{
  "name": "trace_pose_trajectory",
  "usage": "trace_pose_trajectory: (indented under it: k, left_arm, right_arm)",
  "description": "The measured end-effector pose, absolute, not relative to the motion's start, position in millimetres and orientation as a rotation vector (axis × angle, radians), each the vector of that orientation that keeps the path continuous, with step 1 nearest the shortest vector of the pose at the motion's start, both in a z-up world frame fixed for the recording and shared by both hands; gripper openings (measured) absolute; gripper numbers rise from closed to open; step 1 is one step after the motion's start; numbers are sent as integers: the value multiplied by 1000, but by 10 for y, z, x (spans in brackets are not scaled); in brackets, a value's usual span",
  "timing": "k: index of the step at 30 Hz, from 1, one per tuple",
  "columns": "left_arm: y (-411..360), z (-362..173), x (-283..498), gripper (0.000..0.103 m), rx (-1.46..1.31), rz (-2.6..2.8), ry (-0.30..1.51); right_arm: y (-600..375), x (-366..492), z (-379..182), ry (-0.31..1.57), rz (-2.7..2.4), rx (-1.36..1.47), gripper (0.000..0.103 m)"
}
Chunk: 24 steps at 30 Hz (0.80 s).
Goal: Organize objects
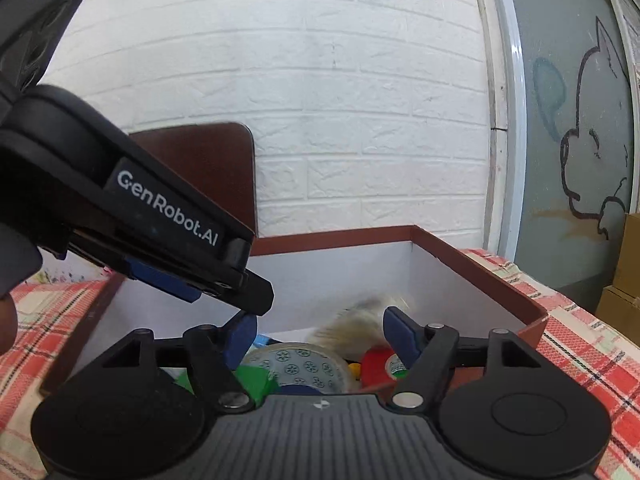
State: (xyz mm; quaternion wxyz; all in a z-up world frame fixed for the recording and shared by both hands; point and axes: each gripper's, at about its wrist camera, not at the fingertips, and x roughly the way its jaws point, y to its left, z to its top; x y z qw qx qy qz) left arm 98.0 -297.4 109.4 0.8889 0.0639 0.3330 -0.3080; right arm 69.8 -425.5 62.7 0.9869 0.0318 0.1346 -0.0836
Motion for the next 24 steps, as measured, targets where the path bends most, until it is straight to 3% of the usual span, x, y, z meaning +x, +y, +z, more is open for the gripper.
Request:
trace_pose_trajectory:
  k: [10, 21, 24]
  left_arm:
    - [-2468, 1288, 456, 54, 159, -562, 638]
    - [-1711, 984, 63, 59, 160, -412, 670]
    - [-1546, 878, -43, 67, 146, -373, 691]
  right_arm:
    - [-4021, 135, 761, 269, -222, 166, 73]
    - [-3705, -388, 741, 346, -161, 361, 73]
    - [-3593, -523, 724, 358, -131, 431, 74]
